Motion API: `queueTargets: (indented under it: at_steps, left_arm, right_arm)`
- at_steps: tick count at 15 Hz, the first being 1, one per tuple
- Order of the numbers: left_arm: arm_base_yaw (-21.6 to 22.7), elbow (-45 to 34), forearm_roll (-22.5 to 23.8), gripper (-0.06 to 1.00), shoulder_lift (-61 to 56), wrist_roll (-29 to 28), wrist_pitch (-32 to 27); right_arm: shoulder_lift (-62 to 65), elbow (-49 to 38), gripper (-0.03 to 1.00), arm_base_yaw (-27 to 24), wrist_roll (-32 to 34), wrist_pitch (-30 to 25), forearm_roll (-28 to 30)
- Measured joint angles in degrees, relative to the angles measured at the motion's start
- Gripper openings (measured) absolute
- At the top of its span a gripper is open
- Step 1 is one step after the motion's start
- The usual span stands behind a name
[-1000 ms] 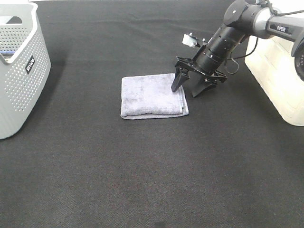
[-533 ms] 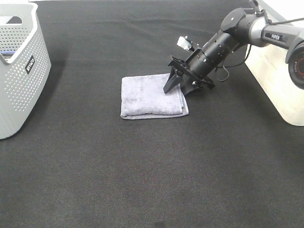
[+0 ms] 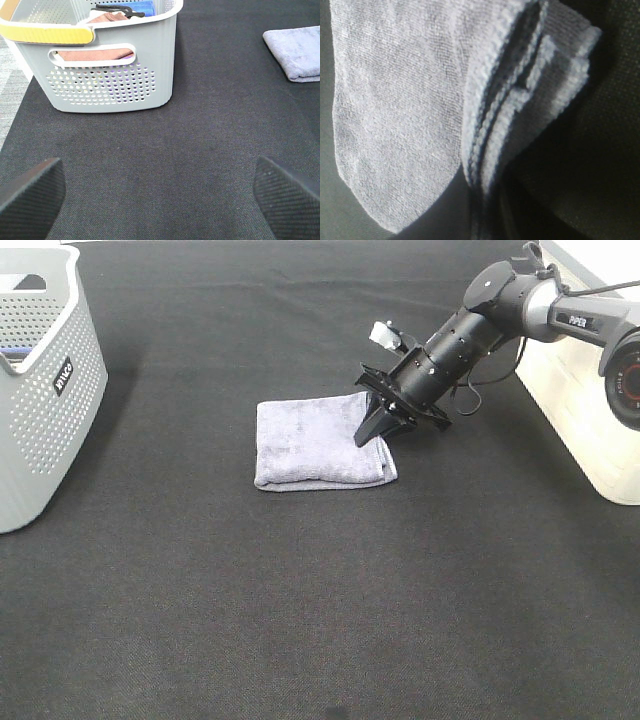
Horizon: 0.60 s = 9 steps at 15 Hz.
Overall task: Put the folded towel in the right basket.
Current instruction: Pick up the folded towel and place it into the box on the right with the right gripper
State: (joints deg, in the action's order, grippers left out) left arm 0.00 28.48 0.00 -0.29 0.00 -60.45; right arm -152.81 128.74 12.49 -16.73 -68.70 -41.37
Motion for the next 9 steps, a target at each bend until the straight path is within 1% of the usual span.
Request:
queueTargets:
  at_steps: [3, 5, 8, 9]
  left_arm:
    - [0.00, 0.00, 0.00, 0.97, 0.00, 0.00, 0.00]
    - [0.00, 0.00, 0.00, 0.97, 0.00, 0.00, 0.00]
    - [0.00, 0.00, 0.00, 0.97, 0.00, 0.00, 0.00]
    - [0.00, 0.00, 0.00, 0.97, 0.00, 0.00, 0.00]
  right_arm:
    - [0.34, 4.41, 0.06, 0.00, -0.23, -0.97, 0.34]
    - [2.18, 7.62, 0.06, 0.00, -0.23, -0.97, 1.66]
    - [9.80, 9.85, 0.06, 0.00, -0.23, -1.03, 6.93]
    - [12.20, 9.91, 0.06, 0.00, -0.23, -1.09, 9.85]
